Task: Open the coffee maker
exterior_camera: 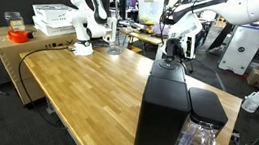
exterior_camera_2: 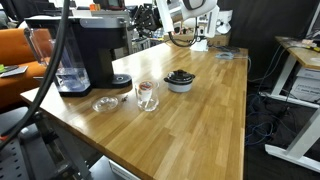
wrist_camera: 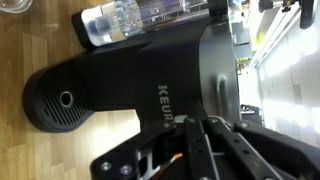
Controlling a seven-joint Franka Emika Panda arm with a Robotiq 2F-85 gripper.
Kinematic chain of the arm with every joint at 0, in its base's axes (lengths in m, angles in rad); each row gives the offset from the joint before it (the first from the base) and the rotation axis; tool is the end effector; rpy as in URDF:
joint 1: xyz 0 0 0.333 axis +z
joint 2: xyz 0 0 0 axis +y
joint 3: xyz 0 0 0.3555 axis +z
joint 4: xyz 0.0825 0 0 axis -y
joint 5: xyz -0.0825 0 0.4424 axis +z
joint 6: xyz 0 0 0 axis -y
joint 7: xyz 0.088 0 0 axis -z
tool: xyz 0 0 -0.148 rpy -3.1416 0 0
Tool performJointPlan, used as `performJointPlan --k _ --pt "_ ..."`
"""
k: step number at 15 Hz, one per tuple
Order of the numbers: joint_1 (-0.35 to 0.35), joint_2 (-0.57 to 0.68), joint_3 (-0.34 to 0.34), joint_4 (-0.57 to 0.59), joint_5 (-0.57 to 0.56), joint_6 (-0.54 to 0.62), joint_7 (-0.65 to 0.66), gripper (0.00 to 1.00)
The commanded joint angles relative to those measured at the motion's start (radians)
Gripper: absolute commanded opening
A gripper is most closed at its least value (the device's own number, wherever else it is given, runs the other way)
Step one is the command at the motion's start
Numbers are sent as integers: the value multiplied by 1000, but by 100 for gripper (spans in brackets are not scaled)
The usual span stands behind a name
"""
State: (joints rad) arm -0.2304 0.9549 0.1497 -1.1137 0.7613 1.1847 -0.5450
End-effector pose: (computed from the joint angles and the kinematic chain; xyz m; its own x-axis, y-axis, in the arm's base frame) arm 0.7416 0.0251 0.2307 0.8385 0.5106 -0.1901 0.0231 -0.3819 -0.9239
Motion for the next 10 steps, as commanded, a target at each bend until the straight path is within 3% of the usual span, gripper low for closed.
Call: performJointPlan --k 1,10 --pt "-9 -18 6 -18 20 -24 -30 0" --pt "2 -16 18 15 32 -58 -47 0"
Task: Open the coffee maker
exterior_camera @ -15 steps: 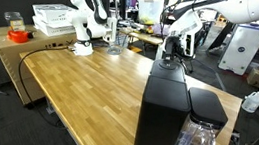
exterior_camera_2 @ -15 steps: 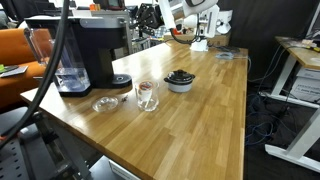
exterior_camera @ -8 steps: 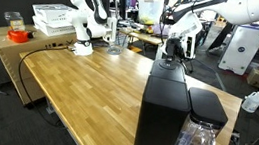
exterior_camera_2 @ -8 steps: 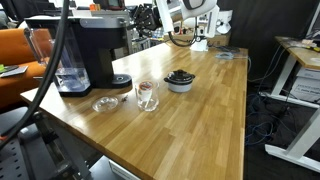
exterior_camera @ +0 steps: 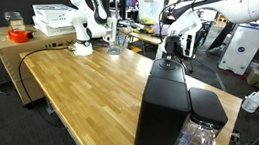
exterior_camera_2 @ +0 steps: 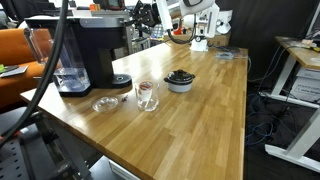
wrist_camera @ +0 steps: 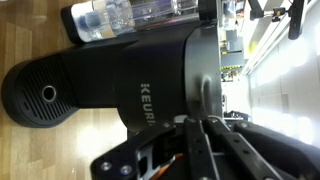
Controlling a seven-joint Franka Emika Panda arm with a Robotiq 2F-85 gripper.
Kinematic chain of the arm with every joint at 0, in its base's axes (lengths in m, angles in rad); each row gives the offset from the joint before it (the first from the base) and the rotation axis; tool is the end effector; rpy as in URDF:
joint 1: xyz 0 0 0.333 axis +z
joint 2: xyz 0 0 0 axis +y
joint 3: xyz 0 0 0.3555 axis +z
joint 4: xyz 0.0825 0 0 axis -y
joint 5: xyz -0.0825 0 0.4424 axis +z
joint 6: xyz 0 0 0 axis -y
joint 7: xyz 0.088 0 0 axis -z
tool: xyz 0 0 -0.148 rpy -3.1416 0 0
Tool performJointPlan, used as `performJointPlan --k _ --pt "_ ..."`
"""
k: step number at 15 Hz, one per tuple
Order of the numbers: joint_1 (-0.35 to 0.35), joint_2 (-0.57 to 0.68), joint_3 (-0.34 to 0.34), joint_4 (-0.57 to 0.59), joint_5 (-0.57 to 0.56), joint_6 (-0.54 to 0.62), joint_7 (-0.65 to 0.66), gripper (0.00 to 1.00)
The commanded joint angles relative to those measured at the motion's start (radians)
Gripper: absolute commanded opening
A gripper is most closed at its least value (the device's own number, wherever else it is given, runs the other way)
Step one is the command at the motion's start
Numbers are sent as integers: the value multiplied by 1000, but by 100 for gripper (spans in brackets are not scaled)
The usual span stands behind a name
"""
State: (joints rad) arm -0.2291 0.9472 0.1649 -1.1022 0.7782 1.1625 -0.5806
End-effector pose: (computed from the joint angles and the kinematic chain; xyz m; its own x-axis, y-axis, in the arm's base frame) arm 0.7427 0.0350 0.2467 0.8298 0.5423 -0.1316 0.0677 -0.3319 -0.9409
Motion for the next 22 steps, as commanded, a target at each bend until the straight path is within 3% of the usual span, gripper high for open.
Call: performJointPlan --k 1,5,15,22 --pt "3 -8 3 6 14 -40 -11 0" --pt "17 -17 6 19 4 -56 -7 0" --pt "173 -216 3 55 -59 -64 107 0" --pt "235 -254 6 41 -151 -61 115 0"
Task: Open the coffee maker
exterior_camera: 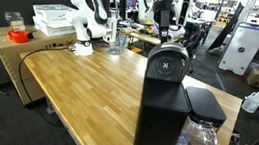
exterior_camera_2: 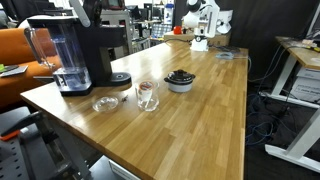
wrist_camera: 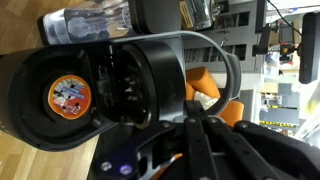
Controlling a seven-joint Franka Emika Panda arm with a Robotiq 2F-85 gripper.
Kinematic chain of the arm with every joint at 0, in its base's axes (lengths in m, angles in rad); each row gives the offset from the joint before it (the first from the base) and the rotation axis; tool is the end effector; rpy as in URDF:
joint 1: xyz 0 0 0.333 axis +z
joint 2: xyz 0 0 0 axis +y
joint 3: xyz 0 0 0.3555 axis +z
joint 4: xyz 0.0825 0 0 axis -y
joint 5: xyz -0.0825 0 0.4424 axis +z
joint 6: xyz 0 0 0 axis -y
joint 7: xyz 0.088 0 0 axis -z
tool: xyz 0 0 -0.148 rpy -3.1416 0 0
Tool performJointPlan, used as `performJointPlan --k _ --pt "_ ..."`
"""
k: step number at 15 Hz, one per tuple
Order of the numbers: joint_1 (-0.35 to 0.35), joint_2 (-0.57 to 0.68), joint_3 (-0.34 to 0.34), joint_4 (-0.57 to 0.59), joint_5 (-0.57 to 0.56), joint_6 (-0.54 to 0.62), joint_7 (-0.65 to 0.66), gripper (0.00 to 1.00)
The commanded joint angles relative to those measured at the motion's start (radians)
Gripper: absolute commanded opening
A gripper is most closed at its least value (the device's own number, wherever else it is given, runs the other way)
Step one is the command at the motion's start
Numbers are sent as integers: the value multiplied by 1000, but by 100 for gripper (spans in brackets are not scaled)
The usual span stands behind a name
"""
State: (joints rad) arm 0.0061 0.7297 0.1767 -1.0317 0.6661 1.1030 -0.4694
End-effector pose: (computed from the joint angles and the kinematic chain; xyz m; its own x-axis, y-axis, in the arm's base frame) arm 0.7136 0.1966 0.4229 0.6830 0.7223 -0.1087 0.3314 -0.4391 -0.8351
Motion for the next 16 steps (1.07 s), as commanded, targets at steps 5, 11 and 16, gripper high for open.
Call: performJointPlan --k 5,11,16 --pt "-4 -99 -21 -33 -135 19 14 0" --pt "3 -230 -65 -128 -205 59 49 0" --pt "5 -339 -103 -292 -248 129 141 0"
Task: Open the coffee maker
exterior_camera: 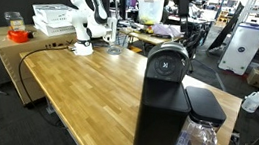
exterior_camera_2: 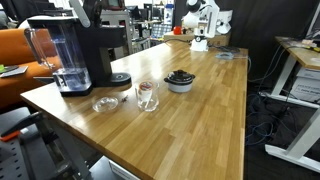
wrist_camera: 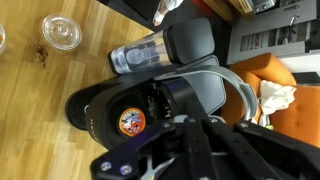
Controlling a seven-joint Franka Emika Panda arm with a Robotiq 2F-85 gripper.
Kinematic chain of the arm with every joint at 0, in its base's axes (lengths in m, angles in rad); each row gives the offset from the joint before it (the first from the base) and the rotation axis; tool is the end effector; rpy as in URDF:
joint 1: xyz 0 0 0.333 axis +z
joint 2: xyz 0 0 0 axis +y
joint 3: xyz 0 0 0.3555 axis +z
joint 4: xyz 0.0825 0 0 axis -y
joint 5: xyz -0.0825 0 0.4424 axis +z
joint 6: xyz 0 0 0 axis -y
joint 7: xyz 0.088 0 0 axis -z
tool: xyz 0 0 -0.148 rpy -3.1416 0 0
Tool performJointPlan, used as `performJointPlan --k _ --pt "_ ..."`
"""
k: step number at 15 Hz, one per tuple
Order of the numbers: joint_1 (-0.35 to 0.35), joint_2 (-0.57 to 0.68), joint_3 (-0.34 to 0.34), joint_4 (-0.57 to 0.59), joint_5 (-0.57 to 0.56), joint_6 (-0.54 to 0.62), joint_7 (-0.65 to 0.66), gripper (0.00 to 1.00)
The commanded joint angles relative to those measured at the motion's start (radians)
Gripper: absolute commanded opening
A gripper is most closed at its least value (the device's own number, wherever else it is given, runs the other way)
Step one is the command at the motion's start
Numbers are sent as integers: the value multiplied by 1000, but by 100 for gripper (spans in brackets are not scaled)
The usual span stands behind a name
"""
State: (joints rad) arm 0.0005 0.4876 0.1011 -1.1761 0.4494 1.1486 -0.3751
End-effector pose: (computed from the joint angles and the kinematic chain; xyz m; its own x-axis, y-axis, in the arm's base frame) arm 0.6837 0.1284 0.4991 0.7797 0.5797 -0.2367 0.3497 -0.7167 -0.6034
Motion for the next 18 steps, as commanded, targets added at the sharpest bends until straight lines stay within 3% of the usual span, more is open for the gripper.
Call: performJointPlan --k 1,5,9,12,13,15,18 --pt "7 -119 -26 -187 -51 105 69 0" --pt "8 -223 -54 -381 -96 234 161 3" --pt "-2 -329 -73 -586 -68 316 245 39" --pt "-14 -413 -80 -730 36 368 247 59" --pt "-3 -335 -77 -625 -26 298 235 42" --pt "-4 -380 -82 -688 10 326 235 57" --pt "-5 -394 -84 -706 18 343 236 59"
